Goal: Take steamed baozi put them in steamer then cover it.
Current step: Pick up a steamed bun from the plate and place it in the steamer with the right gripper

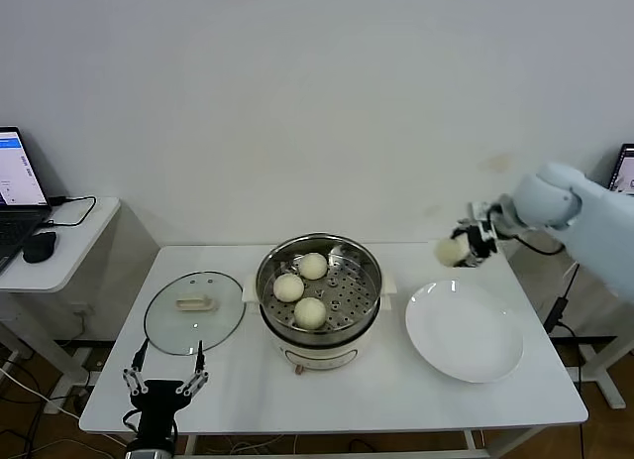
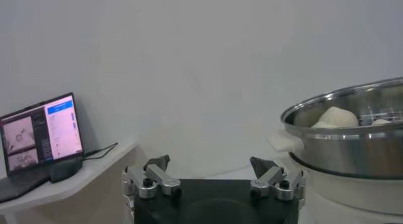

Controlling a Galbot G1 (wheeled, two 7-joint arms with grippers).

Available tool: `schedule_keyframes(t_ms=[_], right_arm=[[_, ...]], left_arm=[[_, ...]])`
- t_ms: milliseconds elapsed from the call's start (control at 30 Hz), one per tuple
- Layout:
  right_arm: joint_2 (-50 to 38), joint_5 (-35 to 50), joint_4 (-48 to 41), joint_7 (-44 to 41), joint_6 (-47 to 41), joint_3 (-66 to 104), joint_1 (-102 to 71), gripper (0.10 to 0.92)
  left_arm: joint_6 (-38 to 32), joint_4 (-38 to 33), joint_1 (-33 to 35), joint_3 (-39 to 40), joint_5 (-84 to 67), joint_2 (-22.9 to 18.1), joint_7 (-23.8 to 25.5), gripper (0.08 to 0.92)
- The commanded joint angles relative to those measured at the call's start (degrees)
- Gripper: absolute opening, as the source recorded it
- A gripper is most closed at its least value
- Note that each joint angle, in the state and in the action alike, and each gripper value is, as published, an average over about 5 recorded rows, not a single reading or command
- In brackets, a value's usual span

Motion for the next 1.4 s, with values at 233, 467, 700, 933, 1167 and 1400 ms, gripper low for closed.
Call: schedule_keyframes(t_ms=[233, 467, 700, 933, 1167, 1400], right_arm=[[16.29, 22.02, 2.64, 6.6, -12.87, -13.99, 9.64, 0.619], [20.89, 21.26, -3.4, 8.28, -14.15, -12.42, 4.21, 0.619], [24.11, 20.23, -6.85, 10.04, -15.57, -11.56, -0.89, 0.619], [26.27, 19.7, -7.99, 11.52, -16.48, -10.46, -3.58, 0.619], [27.37, 17.82, -9.2, 13.1, -16.91, -10.38, -4.65, 0.619], [27.69, 16.87, -9.67, 13.54, -17.18, -9.93, -4.99, 0.619]], left_arm=[[-0.06, 0.28, -0.16, -0.25, -0.06, -0.52, -0.08, 0.823], [-0.13, 0.46, -0.22, -0.8, -0.26, -0.74, -0.11, 0.823], [-0.11, 0.72, -0.66, -0.62, -0.3, -1.04, -0.1, 0.823], [-0.09, 0.79, -0.9, -0.74, -0.4, -0.98, -0.09, 0.823], [-0.2, 1.03, -0.94, -0.9, -0.5, -0.94, -0.17, 0.823], [-0.28, 1.02, -0.94, -0.94, -0.5, -1.02, -0.2, 0.823]])
